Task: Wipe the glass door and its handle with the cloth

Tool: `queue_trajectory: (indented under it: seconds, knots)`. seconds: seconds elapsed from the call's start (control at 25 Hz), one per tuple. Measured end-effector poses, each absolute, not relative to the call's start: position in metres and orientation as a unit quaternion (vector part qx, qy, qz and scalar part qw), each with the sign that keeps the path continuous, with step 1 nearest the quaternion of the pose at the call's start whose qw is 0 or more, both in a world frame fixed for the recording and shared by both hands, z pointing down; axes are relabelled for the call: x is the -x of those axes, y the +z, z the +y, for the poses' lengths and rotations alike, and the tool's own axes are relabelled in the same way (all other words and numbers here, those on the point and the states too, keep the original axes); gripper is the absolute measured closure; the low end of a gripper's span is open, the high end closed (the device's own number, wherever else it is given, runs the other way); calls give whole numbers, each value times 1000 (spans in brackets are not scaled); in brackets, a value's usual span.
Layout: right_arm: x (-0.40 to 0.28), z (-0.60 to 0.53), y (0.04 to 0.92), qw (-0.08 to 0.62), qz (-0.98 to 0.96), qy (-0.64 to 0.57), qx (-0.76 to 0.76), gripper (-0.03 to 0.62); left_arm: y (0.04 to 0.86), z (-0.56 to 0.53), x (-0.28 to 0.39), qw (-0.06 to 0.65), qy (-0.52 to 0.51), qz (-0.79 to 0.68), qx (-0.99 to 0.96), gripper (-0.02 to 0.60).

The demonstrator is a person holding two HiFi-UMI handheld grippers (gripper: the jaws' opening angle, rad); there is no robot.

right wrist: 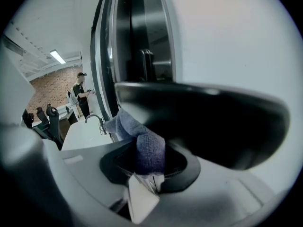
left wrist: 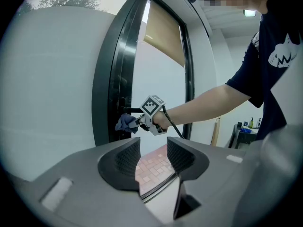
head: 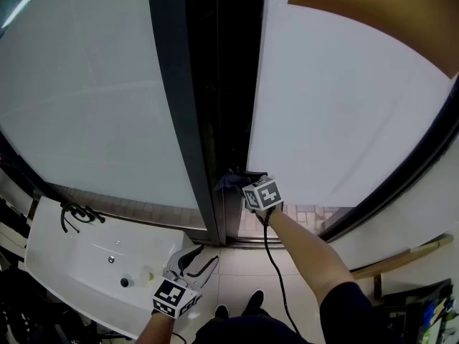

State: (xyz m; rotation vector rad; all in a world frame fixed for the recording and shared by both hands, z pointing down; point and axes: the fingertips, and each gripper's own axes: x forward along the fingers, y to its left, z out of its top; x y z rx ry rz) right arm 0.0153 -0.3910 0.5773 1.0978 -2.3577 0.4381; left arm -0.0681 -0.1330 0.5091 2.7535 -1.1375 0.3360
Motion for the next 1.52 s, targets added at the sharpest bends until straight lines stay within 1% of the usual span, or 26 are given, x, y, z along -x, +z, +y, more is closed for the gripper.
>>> queue_trajectory:
  seconds: [0.12,0.4,0.48,0.68,0.8,1.04,1.28,1.52]
  knots:
    - [-29,-391,591,269,-855,169,-411,482,511,-133,68,74,111,-380,-916,411]
    - [-45,-385,595,285,-845,177,-416,482,512,-134,73,76,108,-384,-914,411]
    - [-41,-382,588,269,-853,179,-410,482,511,-133,73,76,106,-384,-914,411]
    - [-11,-378,563,189,-883,199,-381,482,511,-132,71,75,103,-381,-916,411]
    - [-2,-383,563,181,-880,208,-386,482,511,-130,69,76,105,-379,-916,411]
    - [-5,-389,569,201,-881,187,-385,480,513,-131,74,77,111,-384,-913,411]
    - [-31,-389,594,242,-856,197,-413,481,513,-129,75,74,112,-386,-913,411]
    - [-46,-386,605,253,-847,202,-421,482,514,-128,75,77,115,-384,-913,411]
